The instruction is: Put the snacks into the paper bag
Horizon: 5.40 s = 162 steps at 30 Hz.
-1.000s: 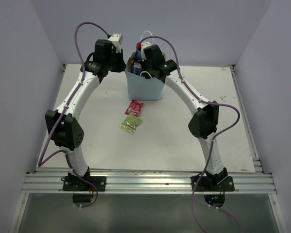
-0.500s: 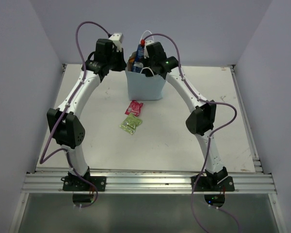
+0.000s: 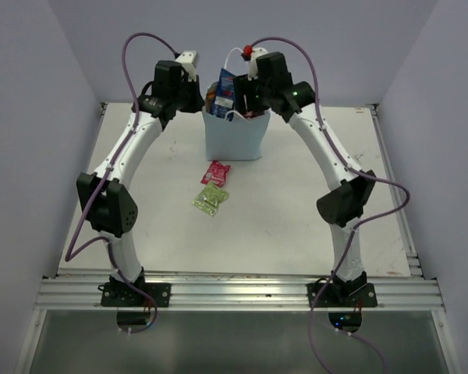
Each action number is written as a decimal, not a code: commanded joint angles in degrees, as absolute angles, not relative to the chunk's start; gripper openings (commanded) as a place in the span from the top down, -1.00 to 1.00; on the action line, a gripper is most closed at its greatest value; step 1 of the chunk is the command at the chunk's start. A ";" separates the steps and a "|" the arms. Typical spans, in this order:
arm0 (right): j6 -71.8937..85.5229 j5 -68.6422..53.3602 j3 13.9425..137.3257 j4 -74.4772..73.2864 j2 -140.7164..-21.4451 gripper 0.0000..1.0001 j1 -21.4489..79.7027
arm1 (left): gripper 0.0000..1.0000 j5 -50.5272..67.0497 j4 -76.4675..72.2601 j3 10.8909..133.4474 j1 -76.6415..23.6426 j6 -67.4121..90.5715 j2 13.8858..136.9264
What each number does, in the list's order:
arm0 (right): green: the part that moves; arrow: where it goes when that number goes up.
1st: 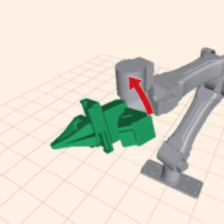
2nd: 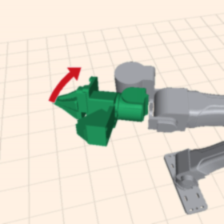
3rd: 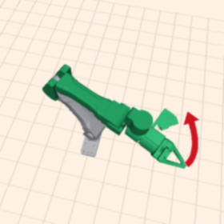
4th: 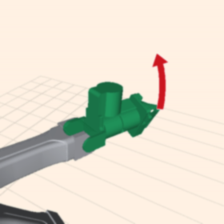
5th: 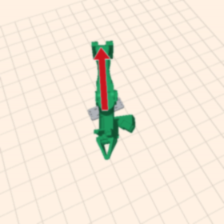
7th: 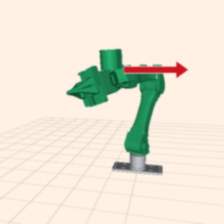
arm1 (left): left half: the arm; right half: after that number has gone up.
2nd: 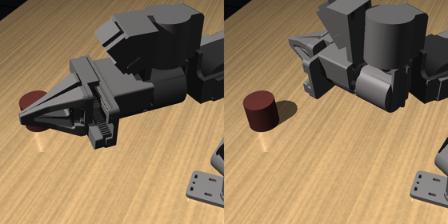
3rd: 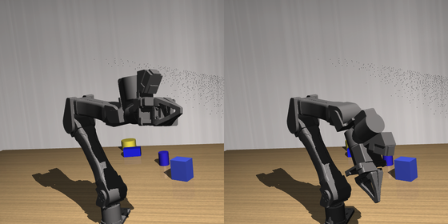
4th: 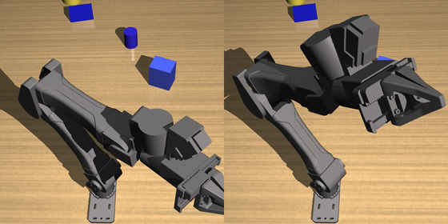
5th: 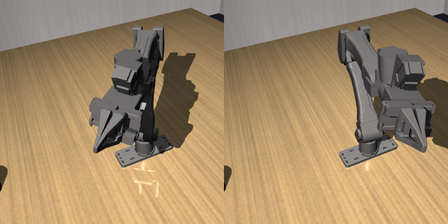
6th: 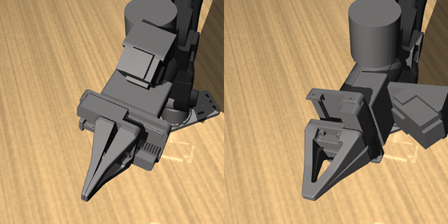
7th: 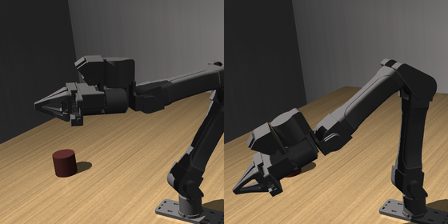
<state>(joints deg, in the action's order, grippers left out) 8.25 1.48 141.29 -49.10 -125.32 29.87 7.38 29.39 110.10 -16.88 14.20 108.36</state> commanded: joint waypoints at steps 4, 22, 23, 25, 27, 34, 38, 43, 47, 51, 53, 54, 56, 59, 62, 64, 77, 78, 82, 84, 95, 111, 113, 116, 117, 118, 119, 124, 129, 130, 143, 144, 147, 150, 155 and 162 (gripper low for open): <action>2.73 -1.30 133.87 -46.14 -106.63 -0.44 30.06 | 1.00 8.26 24.96 113.47 -16.26 14.77 107.67; -5.01 -2.55 90.78 -31.31 -101.85 -0.46 51.24 | 1.00 7.56 25.75 110.39 -16.35 14.50 105.29; -4.57 -2.64 91.14 -30.25 -105.17 -0.46 51.15 | 1.00 7.56 25.93 110.22 -16.26 14.50 105.12; -4.40 -3.07 93.06 -28.31 -108.79 -0.46 51.24 | 1.00 7.56 26.28 109.86 -16.26 14.50 104.77; -4.22 -2.20 94.39 -27.16 -114.13 -0.46 51.15 | 1.00 7.47 26.89 109.78 -16.26 14.33 104.42; -3.78 3.23 95.80 -22.16 -123.21 -0.46 51.15 | 1.00 6.68 28.74 109.25 -16.26 12.22 103.19; -4.66 7.02 95.45 -19.95 -124.98 -0.46 51.06 | 1.00 6.24 28.83 108.11 -16.26 11.69 102.22; -4.83 7.65 95.80 -18.98 -127.44 -0.47 51.06 | 1.00 6.86 28.74 107.40 -16.26 11.51 101.95; -3.61 6.94 93.52 -19.34 -129.37 0.20 51.06 | 1.00 6.86 28.65 107.40 -16.17 11.16 101.78; -2.99 6.68 90.44 -20.47 -129.03 1.00 51.06 | 1.00 7.03 28.30 106.79 -15.65 11.07 101.16; -2.90 6.86 89.91 -21.79 -127.10 1.00 51.15 | 1.00 7.29 28.04 106.61 -15.47 11.16 101.08; -2.90 7.03 89.74 -23.36 -123.70 1.00 51.15 | 1.00 7.29 27.78 106.61 -15.38 11.34 101.07; -3.25 6.86 90.26 -25.48 -118.33 1.00 51.33 | 1.00 7.47 27.34 106.61 -15.29 11.43 101.25; -3.60 7.47 94.64 -31.54 -106.55 1.00 51.77 | 1.00 7.73 26.81 106.52 -15.29 11.78 101.51; -3.60 11.85 102.72 -36.46 -97.58 1.00 51.77 | 1.00 7.73 26.20 106.09 -15.21 12.13 101.60; -6.22 15.44 108.70 -38.67 -95.37 1.00 51.59 | 1.00 7.91 25.75 105.73 -15.21 12.65 101.60; -2.82 9.41 140.62 -28.66 -120.57 1.00 34.11 | 1.00 8.53 25.92 106.08 -15.21 13.80 102.75; -2.20 8.36 141.32 -28.13 -123.20 1.00 33.58 | 1.00 8.44 26.10 106.00 -15.21 13.80 102.57; -0.97 6.51 138.53 -28.74 -124.98 1.00 32.52 | 1.00 7.74 26.72 106.08 -15.21 13.27 102.30; -0.79 6.15 135.02 -28.48 -124.37 1.00 32.52 | 1.00 7.47 26.72 106.08 -15.21 13.36 102.39; 0.53 2.99 130.69 -30.50 -117.18 -0.30 32.52 | 1.00 8.44 24.44 105.65 -15.21 15.64 103.18; -7.39 -1.75 102.10 -38.58 -90.62 -0.67 47.18 | 1.00 8.88 24.43 106.44 -15.21 15.47 103.45; -6.16 -3.59 94.88 -37.45 -90.26 -0.63 49.03 | 1.00 9.32 24.17 106.17 -15.21 15.47 103.54; -4.05 -4.31 88.62 -35.08 -92.54 -0.59 51.41 | 1.00 9.58 24.08 105.82 -15.21 15.47 103.62; -3.26 -3.78 87.64 -34.20 -93.33 -0.58 51.59 | 1.00 9.58 24.00 105.65 -15.21 15.47 103.62; -2.82 -2.82 86.93 -33.41 -94.56 -0.58 51.59 | 1.00 9.67 24.08 105.56 -15.21 15.47 103.62; -2.38 -0.64 86.14 -31.48 -96.75 -0.58 51.50 | 1.00 9.67 24.17 105.56 -15.21 15.38 103.54; -0.97 3.77 89.20 -26.46 -105.54 -0.58 51.50 | 1.00 9.84 24.17 105.38 -15.21 15.21 103.36; -1.23 10.62 97.46 -23.82 -116.60 -0.58 51.50 | 1.00 10.46 24.70 105.82 -15.21 15.29 103.53; -1.14 12.29 98.25 -23.64 -117.76 -0.58 51.33 | 1.00 10.46 25.05 105.91 -15.21 15.29 103.45; 1.67 24.70 100.54 -14.42 -129.45 -0.60 48.26 | 1.00 10.28 26.63 105.21 -15.21 13.45 102.92; 2.10 24.61 101.33 -14.50 -130.25 -0.61 47.47 | 1.00 10.28 26.54 105.03 -15.21 13.45 102.92; 3.68 24.35 104.50 -15.47 -133.24 -0.61 45.80 | 1.00 10.63 26.46 104.77 -15.21 13.54 103.09; 5.62 24.08 105.99 -16.87 -135.17 -0.62 44.04 | 1.00 10.90 26.54 104.50 -15.21 13.54 103.10; 5.80 23.64 104.68 -19.59 -136.93 -0.61 43.24 | 1.00 10.55 26.45 104.85 -15.03 13.18 103.18; 9.40 18.90 99.94 -22.94 -138.08 0.25 42.80 | 1.00 10.37 26.19 106.08 -14.59 13.27 103.45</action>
